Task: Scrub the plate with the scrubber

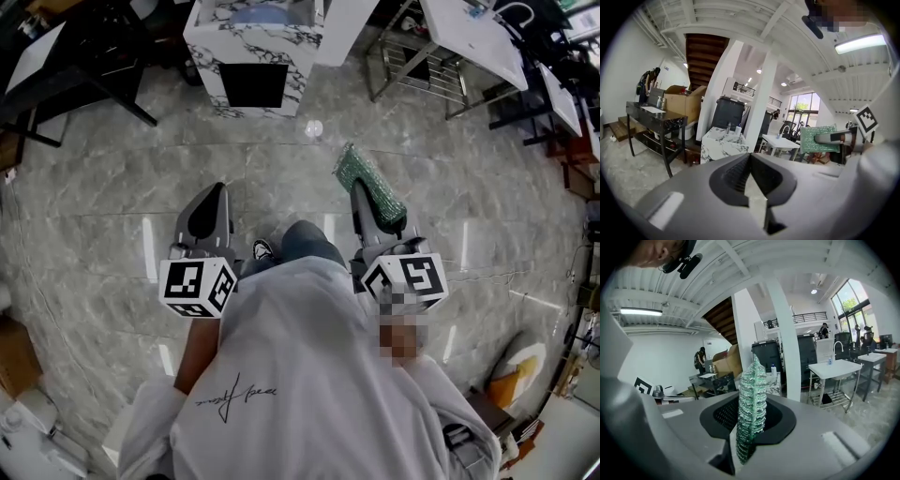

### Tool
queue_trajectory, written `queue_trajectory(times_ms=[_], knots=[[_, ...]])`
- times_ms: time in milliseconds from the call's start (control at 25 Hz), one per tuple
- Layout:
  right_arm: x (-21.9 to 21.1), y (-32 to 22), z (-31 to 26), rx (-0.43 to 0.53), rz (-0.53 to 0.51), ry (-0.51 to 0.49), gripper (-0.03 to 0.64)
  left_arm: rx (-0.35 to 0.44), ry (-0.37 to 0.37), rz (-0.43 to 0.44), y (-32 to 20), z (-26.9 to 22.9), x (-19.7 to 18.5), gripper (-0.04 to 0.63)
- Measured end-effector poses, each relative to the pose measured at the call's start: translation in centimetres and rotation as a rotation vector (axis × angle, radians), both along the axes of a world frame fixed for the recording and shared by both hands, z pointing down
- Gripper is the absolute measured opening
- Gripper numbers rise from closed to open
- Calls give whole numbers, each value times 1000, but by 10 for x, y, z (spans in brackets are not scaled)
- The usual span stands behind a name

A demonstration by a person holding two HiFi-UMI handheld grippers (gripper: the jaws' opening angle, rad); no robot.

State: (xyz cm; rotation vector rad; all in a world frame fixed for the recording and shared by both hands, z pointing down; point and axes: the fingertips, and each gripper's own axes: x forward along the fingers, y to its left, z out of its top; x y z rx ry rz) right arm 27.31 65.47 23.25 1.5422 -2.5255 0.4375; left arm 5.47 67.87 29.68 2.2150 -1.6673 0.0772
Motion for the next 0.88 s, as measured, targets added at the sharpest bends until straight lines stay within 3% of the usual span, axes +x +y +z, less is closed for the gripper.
queue_trajectory(times_ms=[200,400,640,880], knots=[[4,-47,18,-27,3,-16,63,-44,0,-15,-37,20,4,6],[6,-124,31,-47,-26,-31,63,-78,-19,-21,-113,27,10,6],[14,-215,33,-88,-89,-67,63,-55,-59,-30,-211,4,33,6],[24,-280,46,-137,-111,-82,63,-66,-66,-59,-275,-3,48,6]])
